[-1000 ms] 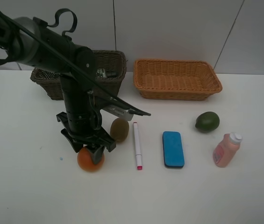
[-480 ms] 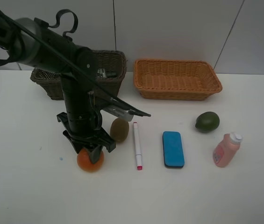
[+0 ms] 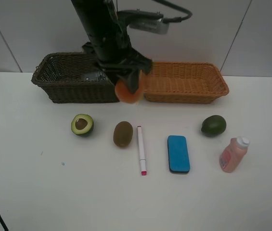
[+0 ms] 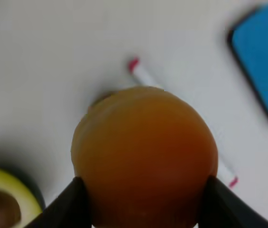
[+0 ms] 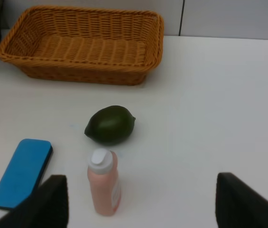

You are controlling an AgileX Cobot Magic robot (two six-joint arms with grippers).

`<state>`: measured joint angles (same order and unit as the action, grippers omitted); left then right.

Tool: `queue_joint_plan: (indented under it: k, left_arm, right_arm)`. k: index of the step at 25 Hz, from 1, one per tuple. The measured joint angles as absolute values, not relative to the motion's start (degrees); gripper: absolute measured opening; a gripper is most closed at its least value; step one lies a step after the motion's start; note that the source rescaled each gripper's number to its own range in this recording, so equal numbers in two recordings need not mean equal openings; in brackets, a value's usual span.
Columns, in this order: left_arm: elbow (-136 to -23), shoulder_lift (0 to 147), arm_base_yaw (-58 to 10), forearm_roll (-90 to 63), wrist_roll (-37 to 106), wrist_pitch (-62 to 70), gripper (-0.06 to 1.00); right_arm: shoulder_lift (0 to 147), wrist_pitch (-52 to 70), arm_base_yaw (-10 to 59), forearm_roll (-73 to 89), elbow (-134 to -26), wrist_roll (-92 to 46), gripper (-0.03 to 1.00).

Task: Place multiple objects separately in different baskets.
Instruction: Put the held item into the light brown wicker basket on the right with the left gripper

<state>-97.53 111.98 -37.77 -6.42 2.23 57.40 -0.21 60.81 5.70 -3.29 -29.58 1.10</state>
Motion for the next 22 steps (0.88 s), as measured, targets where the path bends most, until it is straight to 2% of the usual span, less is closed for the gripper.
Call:
queue_joint_plan:
  k: [8,12,16,17,19,20,21,22]
  left_arm:
    - [-127.80,132.84,-37.26,-5.48,1.66,52.33,0.20]
    - [-135.96,141.32,-36.42,-5.12,0.54,49.78,0.20]
    - [-137.23,145.55,-35.72,-2.94,0.49,46.86,0.21]
    - [-137.23,145.95,-35.60,-2.64,0.49,46.14,0.30]
    - [-137.23,146.60,-35.53,-2.59,0.38,45.37,0.60]
    - [-137.23,146.60,-35.53,-2.59,0.00,45.26,0.72]
    - [-137.23,146.60,-35.53,-2.59,0.00,45.32,0.81]
    - [-137.28,146.60,-35.53,-2.59,-0.54,45.45,0.86]
  right_arm:
    - [-0.21,60.81,5.70,-3.29,-29.58,1.10,0.75]
    - [-0.21,60.81,5.70,-3.29,-29.58,1.10,0.75]
    - [-0.21,60.81,5.70,-3.29,-29.58,1.10,0.75]
    - [-0.21,60.81,5.70,-3.29,-29.58,1.10,0.75]
    - [-0.21,60.81,5.70,-3.29,-29.58,1.10,0.75]
    - [-0.21,60.81,5.70,-3.29,-29.58,1.10,0.75]
    - [-0.21,60.81,5.70,-3.29,-29.58,1.10,0.75]
    - [-0.21,60.81,5.70,-3.29,-29.58,1.10,0.75]
